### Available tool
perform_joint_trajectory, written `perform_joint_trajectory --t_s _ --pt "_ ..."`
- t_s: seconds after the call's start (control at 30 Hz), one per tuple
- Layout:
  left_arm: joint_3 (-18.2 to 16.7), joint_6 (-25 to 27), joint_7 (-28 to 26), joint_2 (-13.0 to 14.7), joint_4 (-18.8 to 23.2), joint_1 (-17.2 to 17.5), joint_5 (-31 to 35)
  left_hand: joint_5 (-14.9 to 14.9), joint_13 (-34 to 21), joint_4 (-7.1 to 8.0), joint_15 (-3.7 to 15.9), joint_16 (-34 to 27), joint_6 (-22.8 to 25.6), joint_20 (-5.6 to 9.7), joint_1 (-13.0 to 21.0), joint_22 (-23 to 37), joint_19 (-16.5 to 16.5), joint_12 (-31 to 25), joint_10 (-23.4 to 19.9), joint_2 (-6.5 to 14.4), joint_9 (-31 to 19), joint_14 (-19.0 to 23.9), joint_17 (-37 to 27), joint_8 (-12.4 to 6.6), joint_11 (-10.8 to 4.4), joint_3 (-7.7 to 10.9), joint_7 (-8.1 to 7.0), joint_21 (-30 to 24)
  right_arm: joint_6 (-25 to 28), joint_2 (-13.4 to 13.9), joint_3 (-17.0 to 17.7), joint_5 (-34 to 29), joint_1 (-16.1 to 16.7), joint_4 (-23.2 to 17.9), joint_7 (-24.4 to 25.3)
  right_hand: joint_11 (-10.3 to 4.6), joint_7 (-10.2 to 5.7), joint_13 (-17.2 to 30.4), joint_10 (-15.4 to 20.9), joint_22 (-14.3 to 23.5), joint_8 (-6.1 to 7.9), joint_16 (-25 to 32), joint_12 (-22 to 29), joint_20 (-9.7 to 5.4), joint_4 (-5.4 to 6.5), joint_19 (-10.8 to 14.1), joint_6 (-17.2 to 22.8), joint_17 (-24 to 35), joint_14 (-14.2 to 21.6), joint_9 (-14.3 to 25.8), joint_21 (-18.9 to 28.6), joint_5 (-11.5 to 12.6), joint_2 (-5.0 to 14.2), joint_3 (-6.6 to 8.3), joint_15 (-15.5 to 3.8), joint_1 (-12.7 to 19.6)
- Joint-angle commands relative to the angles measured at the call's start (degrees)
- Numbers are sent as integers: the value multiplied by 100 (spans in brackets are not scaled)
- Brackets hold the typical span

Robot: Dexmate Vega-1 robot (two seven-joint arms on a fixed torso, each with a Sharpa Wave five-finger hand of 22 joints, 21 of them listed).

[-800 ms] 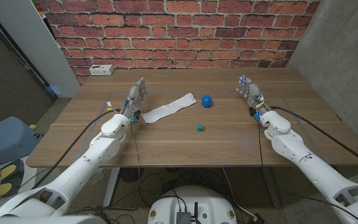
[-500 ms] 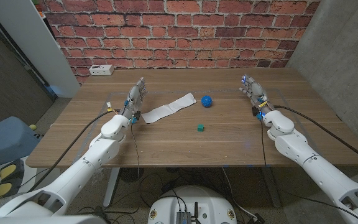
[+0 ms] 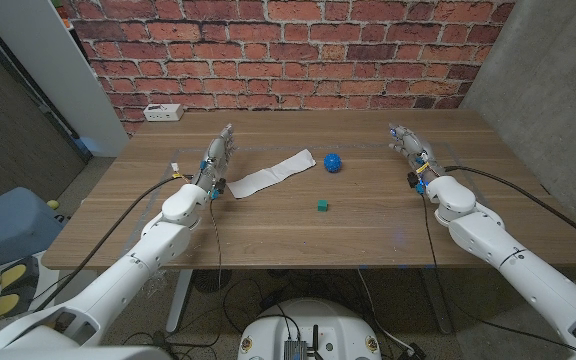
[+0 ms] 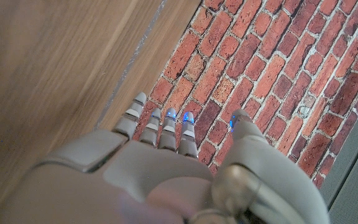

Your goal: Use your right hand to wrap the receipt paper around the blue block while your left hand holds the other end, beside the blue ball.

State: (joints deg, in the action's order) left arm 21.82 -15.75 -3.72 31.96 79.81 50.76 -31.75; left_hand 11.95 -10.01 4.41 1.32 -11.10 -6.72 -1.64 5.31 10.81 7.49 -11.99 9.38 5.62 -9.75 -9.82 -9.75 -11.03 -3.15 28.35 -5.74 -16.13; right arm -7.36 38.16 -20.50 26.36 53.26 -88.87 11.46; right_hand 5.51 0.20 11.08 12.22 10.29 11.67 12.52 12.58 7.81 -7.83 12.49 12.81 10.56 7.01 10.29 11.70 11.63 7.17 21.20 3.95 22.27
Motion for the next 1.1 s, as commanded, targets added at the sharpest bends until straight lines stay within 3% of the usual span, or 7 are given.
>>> perform_joint_trajectory --t_s 0.03,0.17,0.4,0.77,1.1 --pt "80 364 -415 270 381 83 466 5 -25 -11 -87 -22 218 -95 2 12 -22 -62 -144 -9 -13 39 -7 -68 37 -4 0 -26 1004 486 -110 -738 209 -921 629 -17 -21 15 73 9 38 46 37 6 -44 35 75 24 77 18 48 -18 33 12 -12 99" --pt "126 652 -724 455 672 158 807 -2 -27 -36 -147 2 362 -220 32 12 -32 -82 -266 3 -14 73 -7 -81 84 8 13 -12 1452 675 -154 -976 277 -1286 758 -28 -34 17 88 10 37 55 37 8 -50 59 92 31 105 19 56 -29 50 24 -30 119" --pt "212 1266 -1223 752 1200 298 1394 -10 -28 -62 -182 23 449 -282 68 13 1 -89 -341 26 -16 79 -6 -78 103 28 41 15 2006 838 -217 -1241 385 -1724 906 -67 -45 21 137 13 32 77 40 -5 -74 121 132 43 181 21 76 -54 83 55 -84 181" --pt "215 1710 -1420 964 1643 473 1684 -21 -30 -90 -194 35 528 -343 102 17 17 -92 -412 37 -18 95 -6 -71 108 44 20 35 2680 1085 -386 -1687 451 -2262 930 -96 -54 25 230 16 48 111 50 -11 -94 191 249 61 293 24 94 -90 106 83 -120 252" --pt "172 1969 -1505 1126 1967 653 1827 -42 -32 -127 -300 32 668 -506 137 25 10 -95 -513 32 -21 170 -7 -70 141 55 43 50 3155 1340 -503 -2088 582 -2753 898 -133 -76 28 329 17 60 137 57 -24 -133 289 374 67 405 26 119 -110 126 133 -203 371"
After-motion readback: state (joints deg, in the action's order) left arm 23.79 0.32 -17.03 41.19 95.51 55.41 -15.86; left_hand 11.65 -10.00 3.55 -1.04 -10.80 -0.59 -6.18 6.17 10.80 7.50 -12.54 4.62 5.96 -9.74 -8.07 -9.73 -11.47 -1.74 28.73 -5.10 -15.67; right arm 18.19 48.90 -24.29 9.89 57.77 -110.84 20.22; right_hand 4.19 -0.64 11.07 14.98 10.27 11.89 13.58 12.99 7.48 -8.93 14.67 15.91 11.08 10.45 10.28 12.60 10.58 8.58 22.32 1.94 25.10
